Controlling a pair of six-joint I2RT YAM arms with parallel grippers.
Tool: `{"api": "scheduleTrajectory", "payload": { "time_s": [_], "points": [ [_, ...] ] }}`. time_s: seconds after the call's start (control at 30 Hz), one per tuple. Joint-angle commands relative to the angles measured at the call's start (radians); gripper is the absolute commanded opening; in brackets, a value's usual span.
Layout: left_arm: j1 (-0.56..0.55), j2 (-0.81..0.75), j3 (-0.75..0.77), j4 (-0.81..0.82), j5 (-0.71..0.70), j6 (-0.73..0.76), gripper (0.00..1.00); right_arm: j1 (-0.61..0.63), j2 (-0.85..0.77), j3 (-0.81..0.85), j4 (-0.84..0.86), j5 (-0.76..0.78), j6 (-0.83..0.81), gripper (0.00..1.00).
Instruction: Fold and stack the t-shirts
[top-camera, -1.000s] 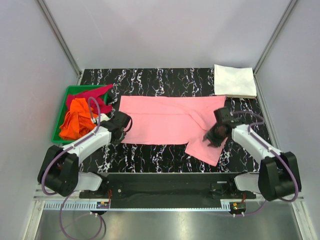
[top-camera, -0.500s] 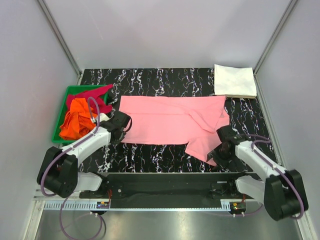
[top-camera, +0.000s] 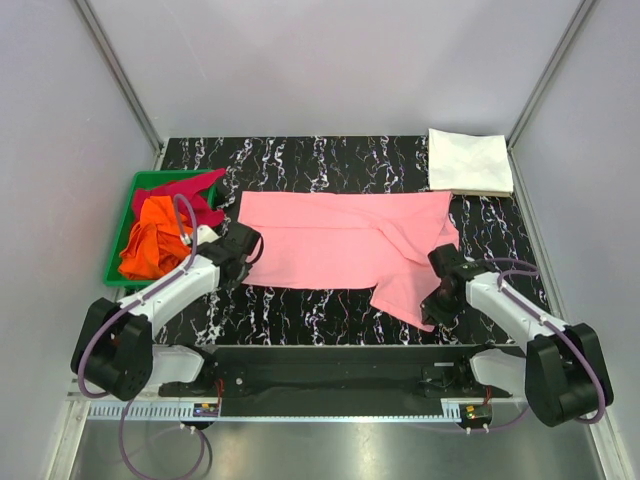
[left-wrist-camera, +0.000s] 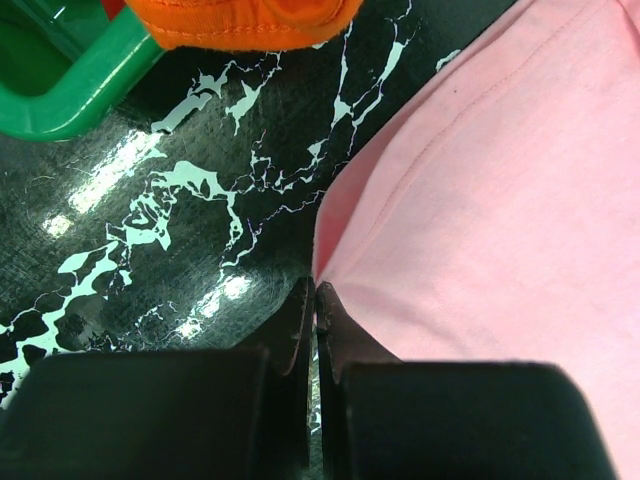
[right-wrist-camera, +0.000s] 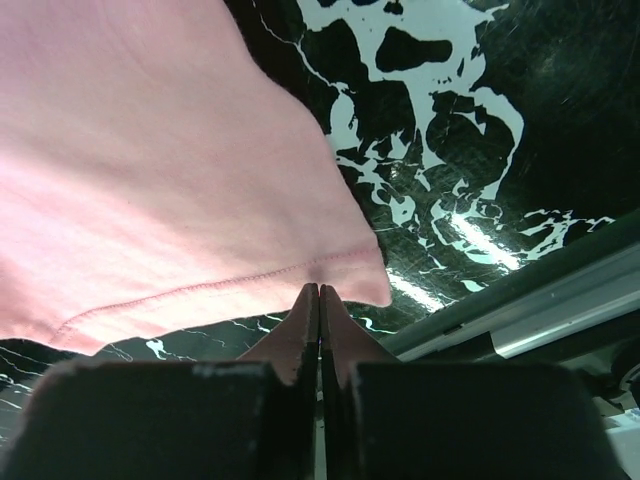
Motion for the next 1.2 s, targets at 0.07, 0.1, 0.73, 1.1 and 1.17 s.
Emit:
{"api": "scheduleTrajectory", "payload": {
  "time_s": [0.07, 0.1, 0.73, 1.1, 1.17],
  "points": [
    [-0.011, -0.032, 0.048, 0.009, -0.039, 0.018, 0.0, 0.007, -0.032, 0.032, -0.002, 0.054, -0.024, 0.0],
    [-0.011, -0.036, 0.051, 0.009, -0.039, 0.02, 0.0, 0.007, -0.049, 0.035, -0.005, 0.056, -0.025, 0.0],
    [-0.013, -0.072, 0.039, -0.003, -0.034, 0.009, 0.0, 0.01, -0.025, 0.004, -0.036, 0.026, 0.159, 0.52],
    [-0.013, -0.078, 0.039, -0.002, -0.028, -0.011, 0.0, 0.036, 0.098, 0.071, -0.064, 0.094, 0.157, 0.47],
    [-0.013, -0.078, 0.036, -0.002, -0.025, -0.015, 0.0, 0.042, 0.11, 0.073, -0.065, 0.095, 0.165, 0.43]
  ]
}}
